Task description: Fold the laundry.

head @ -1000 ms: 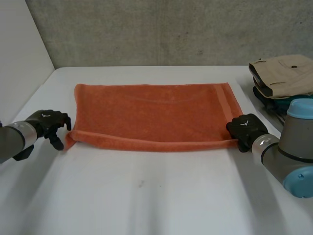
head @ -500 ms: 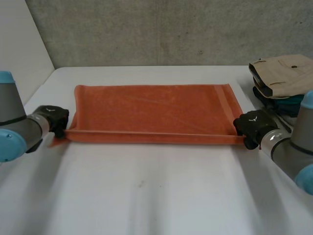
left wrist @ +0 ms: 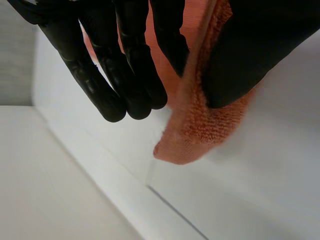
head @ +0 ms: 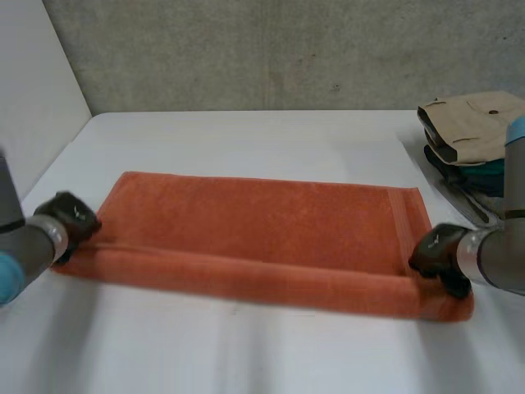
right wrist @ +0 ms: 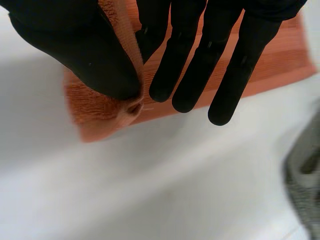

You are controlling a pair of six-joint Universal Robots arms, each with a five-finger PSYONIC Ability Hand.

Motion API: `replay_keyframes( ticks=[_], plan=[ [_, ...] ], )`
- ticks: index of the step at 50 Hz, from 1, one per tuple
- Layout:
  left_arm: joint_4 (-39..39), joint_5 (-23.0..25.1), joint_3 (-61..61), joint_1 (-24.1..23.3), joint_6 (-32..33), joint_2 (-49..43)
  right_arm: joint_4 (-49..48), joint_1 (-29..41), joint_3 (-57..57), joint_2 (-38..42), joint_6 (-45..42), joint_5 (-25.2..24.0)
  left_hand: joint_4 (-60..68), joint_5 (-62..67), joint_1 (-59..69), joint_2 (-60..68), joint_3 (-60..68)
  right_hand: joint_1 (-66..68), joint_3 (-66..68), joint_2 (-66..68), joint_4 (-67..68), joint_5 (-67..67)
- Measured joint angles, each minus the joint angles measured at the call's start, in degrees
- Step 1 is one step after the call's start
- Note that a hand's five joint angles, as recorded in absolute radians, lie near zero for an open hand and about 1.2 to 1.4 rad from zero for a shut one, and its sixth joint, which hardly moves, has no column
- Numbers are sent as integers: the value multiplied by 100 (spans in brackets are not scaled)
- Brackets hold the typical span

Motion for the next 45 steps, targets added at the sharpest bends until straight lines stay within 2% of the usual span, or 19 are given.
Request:
replay_keyframes(
  ticks=[6, 12, 17, 25, 27, 29, 30, 31, 32, 36, 41, 42, 45],
  plan=[
    [485, 58, 1106, -279, -709, -528, -942, -2, -417, 298, 464, 4, 1, 0, 0, 0, 0, 0, 0, 0, 0, 6],
    [1000, 123, 2244, -498, -1154, -1233, -1976, -1, -863, 667, 884, -15, 1, 87, 0, 2, 1, 0, 1, 0, 0, 7],
    [1277, -18, 3533, -679, -1250, -2187, -3061, 28, -1312, 1157, 1004, -27, 2, 88, 0, 2, 2, 0, 2, 0, 0, 5],
    [1141, -356, 5372, -910, -1071, -3559, -4280, 91, -2103, 2051, 772, -74, 3, 88, 0, 2, 2, -2, 4, 0, 0, 8],
    [1082, -431, 5756, -966, -1033, -3838, -4472, 107, -2384, 2365, 688, -74, -1201, -1055, -1265, -1334, -1304, -1583, -1593, -1626, -1577, -1609],
    [1050, -495, 6017, -1023, -1026, -4032, -4568, 124, -2597, 2611, 620, -56, -3410, -3235, -3801, -3540, -3353, -3253, -3198, -3301, -3059, -3150],
    [1045, -516, 6077, -1041, -1030, -4076, -4595, 132, -2672, 2699, 593, -41, -3410, -3235, -3801, -3540, -3353, -3934, -3865, -3994, -3720, -3859],
    [1041, -572, 6197, -1092, -1052, -4164, -4638, 148, -2824, 2877, 536, 4, -4695, -4472, -5020, -4774, -4601, -5042, -5077, -5197, -5089, -5200],
    [1043, -592, 6224, -1107, -1062, -4183, -4642, 151, -2844, 2902, 528, 14, -5280, -5010, -5397, -5311, -5245, -5112, -5231, -5281, -5246, -5297],
    [1121, -791, 6263, -1207, -1197, -4161, -4657, 178, -2916, 3017, 532, 160, -5681, -5345, -5461, -5676, -5600, -5274, -5624, -5551, -5621, -5681],
    [1233, -1019, 5861, -1248, -1458, -3766, -4619, 171, -2568, 2607, 931, 253, -5681, -5344, -5461, -5679, -5600, -5274, -5624, -5551, -5622, -5681],
    [1256, -1055, 5663, -1244, -1553, -3594, -4498, 147, -2215, 2179, 1352, 273, -5681, -5344, -5460, -5679, -5600, -5274, -5624, -5551, -5621, -5681],
    [1281, -1050, 5253, -1229, -1750, -3252, -4140, 99, -1771, 1639, 1866, 212, -5680, -5344, -5461, -5679, -5600, -5274, -5624, -5551, -5621, -5681]
  ],
)
